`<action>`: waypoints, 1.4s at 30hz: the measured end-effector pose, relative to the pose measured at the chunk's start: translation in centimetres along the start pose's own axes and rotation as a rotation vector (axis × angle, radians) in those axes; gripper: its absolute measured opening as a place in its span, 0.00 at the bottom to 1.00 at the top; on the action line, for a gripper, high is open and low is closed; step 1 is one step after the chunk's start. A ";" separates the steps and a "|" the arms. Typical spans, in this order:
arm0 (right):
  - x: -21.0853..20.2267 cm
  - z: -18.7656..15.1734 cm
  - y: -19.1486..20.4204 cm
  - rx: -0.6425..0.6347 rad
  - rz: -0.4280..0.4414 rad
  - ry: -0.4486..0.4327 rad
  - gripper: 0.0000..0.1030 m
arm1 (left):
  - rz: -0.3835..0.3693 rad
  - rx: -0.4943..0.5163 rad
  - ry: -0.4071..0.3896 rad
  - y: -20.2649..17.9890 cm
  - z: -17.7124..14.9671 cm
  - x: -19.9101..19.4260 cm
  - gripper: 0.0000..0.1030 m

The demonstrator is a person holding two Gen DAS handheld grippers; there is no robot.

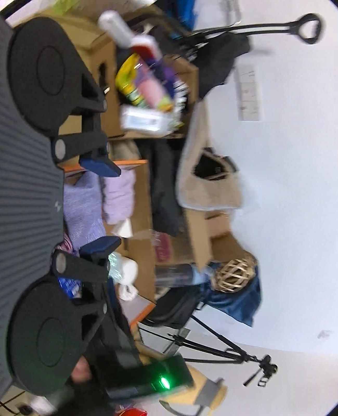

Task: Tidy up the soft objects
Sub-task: 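Carry the lilac pouch into the cardboard box and release it, then move both tools back over the table toward the light-blue plush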

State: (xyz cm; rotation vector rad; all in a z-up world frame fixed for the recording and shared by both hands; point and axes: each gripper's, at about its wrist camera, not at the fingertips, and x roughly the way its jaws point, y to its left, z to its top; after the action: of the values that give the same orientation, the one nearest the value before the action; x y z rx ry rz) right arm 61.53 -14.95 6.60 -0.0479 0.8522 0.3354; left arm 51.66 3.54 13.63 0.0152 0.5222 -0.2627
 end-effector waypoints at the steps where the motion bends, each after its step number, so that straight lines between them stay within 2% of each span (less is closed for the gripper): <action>1: -1.9 0.4 0.1 -0.016 -0.013 -0.029 0.35 | 0.010 0.007 -0.017 -0.4 0.3 -1.4 0.57; 2: -4.3 0.7 0.2 -0.034 -0.036 -0.060 0.37 | 0.017 0.016 -0.035 -0.8 0.7 -2.9 0.60; 4: -9.1 0.9 0.4 -0.068 -0.077 -0.126 0.50 | 0.030 0.035 -0.088 -1.7 1.2 -6.4 0.68; 6: -13.7 0.5 0.3 -0.088 -0.105 -0.199 0.60 | 0.032 0.037 -0.131 -2.4 1.2 -9.5 0.69; 9: -19.5 -1.5 -1.2 -0.076 -0.112 -0.266 0.63 | 0.041 0.047 -0.163 -3.5 1.0 -13.3 0.71; 12: -23.8 -4.2 -1.8 -0.058 -0.129 -0.345 0.66 | 0.067 -0.002 -0.228 -4.7 -0.4 -16.8 0.83; 14: -26.5 -7.6 -1.5 -0.048 -0.159 -0.438 0.70 | 0.093 -0.062 -0.280 -5.4 -3.0 -18.9 0.89; 16: -28.7 -12.8 -0.9 -0.013 -0.165 -0.548 0.79 | 0.096 -0.099 -0.323 -6.5 -6.7 -21.4 0.96; 19: -30.4 -20.8 1.3 -0.026 -0.120 -0.620 0.82 | 0.098 -0.098 -0.399 -8.6 -13.2 -25.1 1.00; 21: -31.1 -25.6 2.8 -0.029 -0.101 -0.642 0.84 | 0.117 -0.100 -0.423 -9.9 -17.4 -26.9 1.00; 23: -31.5 -29.9 4.1 -0.021 -0.089 -0.650 0.88 | 0.126 -0.094 -0.408 -11.1 -21.2 -28.2 1.00; 26: -31.3 -35.3 5.4 0.027 -0.107 -0.624 0.89 | 0.132 -0.100 -0.352 -12.1 -25.7 -30.0 1.00; 29: -30.6 -39.0 6.2 0.068 -0.116 -0.577 0.89 | 0.112 -0.055 -0.280 -12.5 -28.0 -30.2 1.00; 31: -30.1 -39.9 6.4 0.071 -0.108 -0.548 0.89 | 0.128 -0.062 -0.245 -12.2 -28.4 -29.4 1.00; 37: -28.9 -39.1 6.9 0.064 -0.074 -0.528 0.89 | 0.130 -0.120 -0.226 -10.4 -28.1 -27.3 1.00; 42: -26.3 -38.1 6.1 0.104 -0.050 -0.481 0.84 | 0.122 -0.155 -0.175 -8.3 -26.5 -23.2 1.00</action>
State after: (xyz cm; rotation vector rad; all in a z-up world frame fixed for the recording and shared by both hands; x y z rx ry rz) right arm 15.83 -22.94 1.58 0.1056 0.3901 0.2407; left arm 17.18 3.34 2.55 -0.1255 0.3650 -0.1020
